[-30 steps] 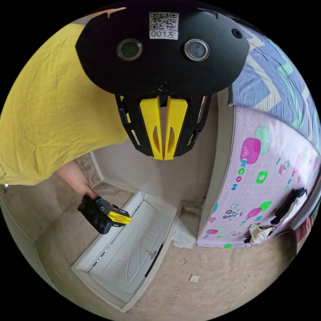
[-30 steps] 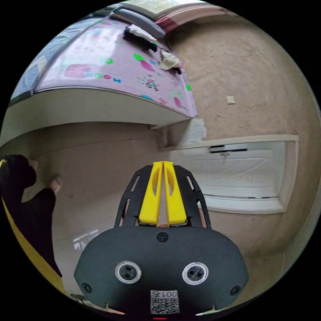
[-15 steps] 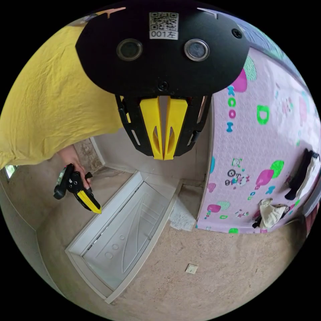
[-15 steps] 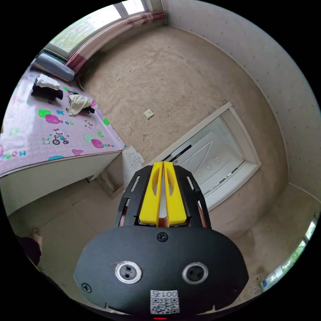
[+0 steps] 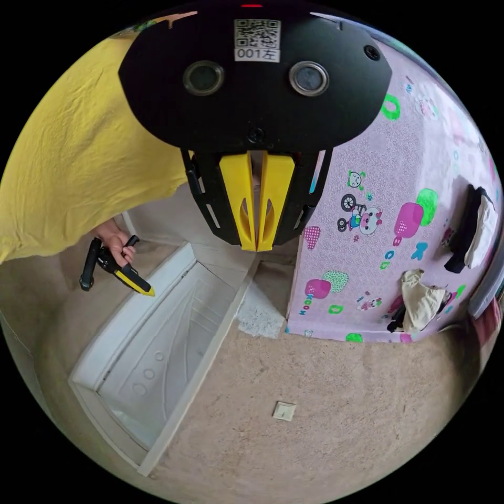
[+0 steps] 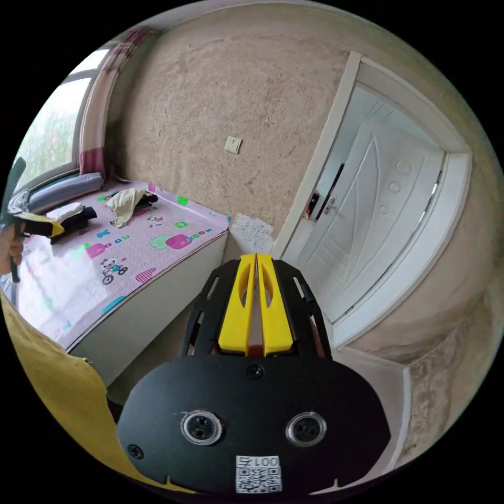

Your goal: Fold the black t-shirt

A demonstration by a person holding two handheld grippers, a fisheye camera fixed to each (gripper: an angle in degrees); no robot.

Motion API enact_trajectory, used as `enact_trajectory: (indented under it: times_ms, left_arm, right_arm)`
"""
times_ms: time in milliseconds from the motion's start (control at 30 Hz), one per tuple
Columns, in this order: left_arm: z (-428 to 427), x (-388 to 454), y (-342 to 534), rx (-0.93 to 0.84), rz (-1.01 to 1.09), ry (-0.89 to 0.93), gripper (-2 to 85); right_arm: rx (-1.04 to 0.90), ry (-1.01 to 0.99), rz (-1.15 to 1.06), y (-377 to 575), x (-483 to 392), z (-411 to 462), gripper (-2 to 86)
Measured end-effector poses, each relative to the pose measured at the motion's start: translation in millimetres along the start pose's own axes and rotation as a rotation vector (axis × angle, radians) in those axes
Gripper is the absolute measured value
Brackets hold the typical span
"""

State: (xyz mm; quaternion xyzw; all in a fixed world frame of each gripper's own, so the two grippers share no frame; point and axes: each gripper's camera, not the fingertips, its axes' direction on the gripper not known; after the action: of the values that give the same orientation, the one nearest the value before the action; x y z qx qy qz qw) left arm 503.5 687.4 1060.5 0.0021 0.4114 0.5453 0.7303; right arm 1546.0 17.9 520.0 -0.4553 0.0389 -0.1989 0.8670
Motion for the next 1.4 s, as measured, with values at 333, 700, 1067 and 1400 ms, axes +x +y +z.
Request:
enact_trajectory:
  times_ms: [333,700,1067,1400]
  left_arm:
    - [124,-93,-22,0.167,-0.356,-0.001,-1.2]
    - [170,-176,20,0.213,-0.538,-0.206,-1.2]
    - [207,-257,-8,0.03,-0.156,-0.692,-1.4]
    - [228,-323,-8,-0.044,-0.206,-0.73,-1.5]
  right_arm:
    - [0.121,-0.371,-0.184,-180,111,164,0.1]
    - [0.166,-0.845,-0.299,-336,81,271,0.2]
    - [0.158,-0.909,-0.35,-484,38,336,3.4]
    - [-0.05,-1.21,-0.416,-598,-22,437,9.9]
